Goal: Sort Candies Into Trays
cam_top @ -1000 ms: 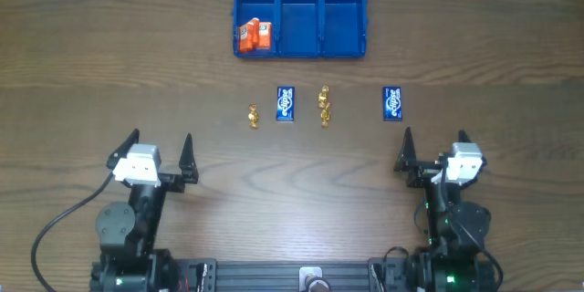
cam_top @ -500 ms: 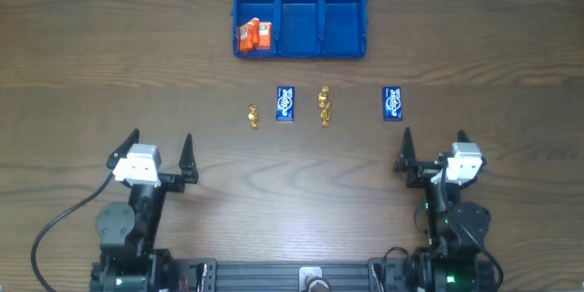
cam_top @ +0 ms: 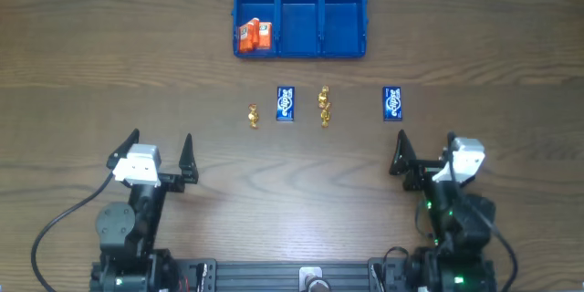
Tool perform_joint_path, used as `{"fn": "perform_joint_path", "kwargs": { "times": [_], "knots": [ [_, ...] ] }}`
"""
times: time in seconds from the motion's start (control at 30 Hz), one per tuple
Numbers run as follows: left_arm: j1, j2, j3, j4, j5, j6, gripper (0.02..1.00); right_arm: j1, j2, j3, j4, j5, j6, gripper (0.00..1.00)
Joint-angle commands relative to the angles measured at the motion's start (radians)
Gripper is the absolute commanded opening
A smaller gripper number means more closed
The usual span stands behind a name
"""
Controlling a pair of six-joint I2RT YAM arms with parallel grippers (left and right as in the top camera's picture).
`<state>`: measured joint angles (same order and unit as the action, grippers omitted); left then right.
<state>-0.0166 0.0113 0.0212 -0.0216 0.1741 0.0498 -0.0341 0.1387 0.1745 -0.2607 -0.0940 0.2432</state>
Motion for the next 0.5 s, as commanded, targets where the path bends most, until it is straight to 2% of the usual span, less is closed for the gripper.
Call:
{"fn": "perform_joint_path", "kwargs": {
  "times": [0.03,0.4,0.5],
  "knots": [
    [0.003,-0.008,-0.016,-0.039,0.014,0.007,0.998,0.008,0.210,0.308,-0.163,-0.023,0.019,0.998],
    [0.003,-0.008,-0.016,-0.039,0.014,0.007,0.998,0.008,0.846,0.988,-0.708,-0.020,-0.017,1.000],
    [0.003,-0.008,-0.016,-0.039,0.014,0.007,0.998,0.008,1.052,1.126,-0.848,-0.019,-0.061,0.998]
  ]
}}
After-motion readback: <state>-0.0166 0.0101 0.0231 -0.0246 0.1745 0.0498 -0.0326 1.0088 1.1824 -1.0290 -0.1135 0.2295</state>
